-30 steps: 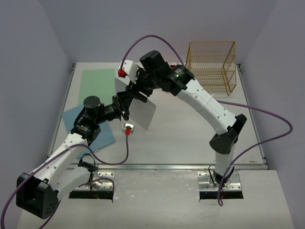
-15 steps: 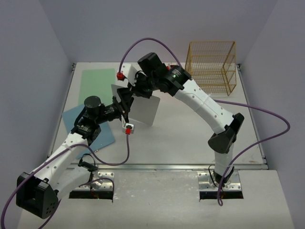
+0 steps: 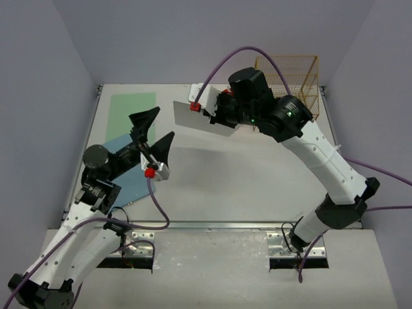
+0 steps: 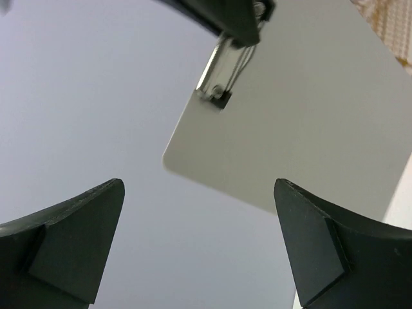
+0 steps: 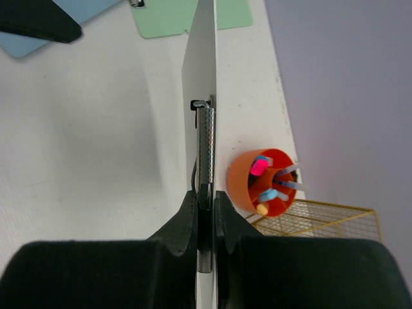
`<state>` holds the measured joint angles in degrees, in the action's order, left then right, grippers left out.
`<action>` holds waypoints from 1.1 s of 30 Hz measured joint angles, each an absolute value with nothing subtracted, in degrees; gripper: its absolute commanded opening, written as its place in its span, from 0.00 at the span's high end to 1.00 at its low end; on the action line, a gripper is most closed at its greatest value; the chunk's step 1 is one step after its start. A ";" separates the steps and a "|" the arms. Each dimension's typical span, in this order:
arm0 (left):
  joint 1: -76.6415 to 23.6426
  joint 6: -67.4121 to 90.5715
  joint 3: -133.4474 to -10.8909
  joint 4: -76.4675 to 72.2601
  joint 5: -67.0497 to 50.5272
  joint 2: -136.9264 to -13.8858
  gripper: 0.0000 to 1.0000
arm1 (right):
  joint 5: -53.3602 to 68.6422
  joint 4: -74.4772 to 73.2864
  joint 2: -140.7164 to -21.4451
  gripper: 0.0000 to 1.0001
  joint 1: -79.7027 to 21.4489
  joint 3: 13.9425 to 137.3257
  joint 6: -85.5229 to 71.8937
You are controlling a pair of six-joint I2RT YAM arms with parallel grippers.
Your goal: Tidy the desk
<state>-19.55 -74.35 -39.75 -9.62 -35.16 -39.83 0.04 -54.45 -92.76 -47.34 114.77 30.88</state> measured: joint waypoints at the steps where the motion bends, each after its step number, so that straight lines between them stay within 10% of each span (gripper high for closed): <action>1: -19.55 -70.80 -40.20 -10.26 -34.36 -38.39 0.00 | -0.46 -53.98 -91.03 1.00 -47.23 114.04 31.64; 11: -19.59 -38.55 -61.43 -5.49 -21.10 -44.53 0.00 | -0.59 -45.70 -77.38 1.00 -41.91 99.77 51.74; 33: -19.59 -20.92 -55.85 -3.58 -19.90 -52.02 0.00 | 27.93 -44.38 -82.51 1.00 -0.25 107.62 82.52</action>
<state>-19.59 -20.92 -55.85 -3.58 -19.90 -52.02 27.93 -44.38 -82.51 -0.25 107.62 82.52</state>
